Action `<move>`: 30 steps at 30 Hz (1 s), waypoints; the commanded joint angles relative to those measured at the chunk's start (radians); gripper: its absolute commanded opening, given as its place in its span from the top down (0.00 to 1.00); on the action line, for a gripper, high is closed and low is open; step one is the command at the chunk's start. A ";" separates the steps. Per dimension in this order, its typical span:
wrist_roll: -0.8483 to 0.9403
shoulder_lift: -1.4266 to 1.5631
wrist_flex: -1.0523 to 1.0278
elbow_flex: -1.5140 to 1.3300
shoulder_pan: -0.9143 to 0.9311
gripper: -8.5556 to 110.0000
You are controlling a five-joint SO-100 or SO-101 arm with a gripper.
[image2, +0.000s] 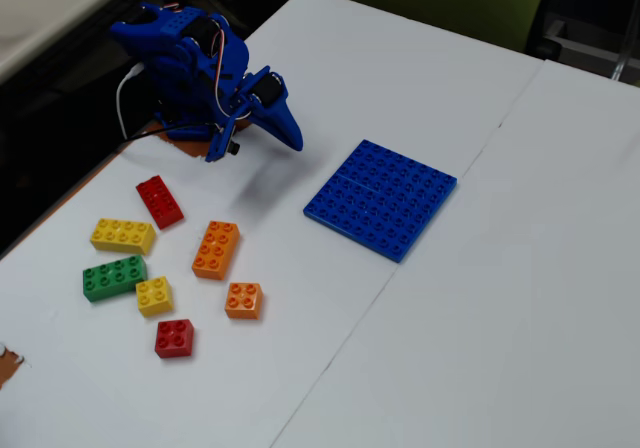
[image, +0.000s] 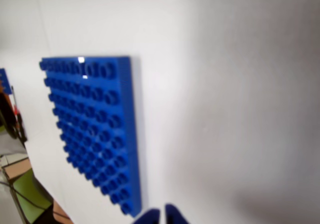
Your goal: Pick up the 2x4 orange block and go up the 8x8 blue block.
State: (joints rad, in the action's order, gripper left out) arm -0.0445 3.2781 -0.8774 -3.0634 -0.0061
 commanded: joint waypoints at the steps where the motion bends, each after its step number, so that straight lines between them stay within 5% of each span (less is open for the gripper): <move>1: -0.005 0.043 -0.003 -0.008 0.005 0.93; 17: 0.012 0.044 0.003 -0.009 0.005 0.87; 24: 0.324 0.044 0.193 -0.067 0.000 0.92; 30: 0.834 0.044 0.230 -0.037 -0.061 0.91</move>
State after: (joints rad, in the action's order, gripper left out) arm 0.5461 3.2781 -0.6734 -3.1017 -0.0430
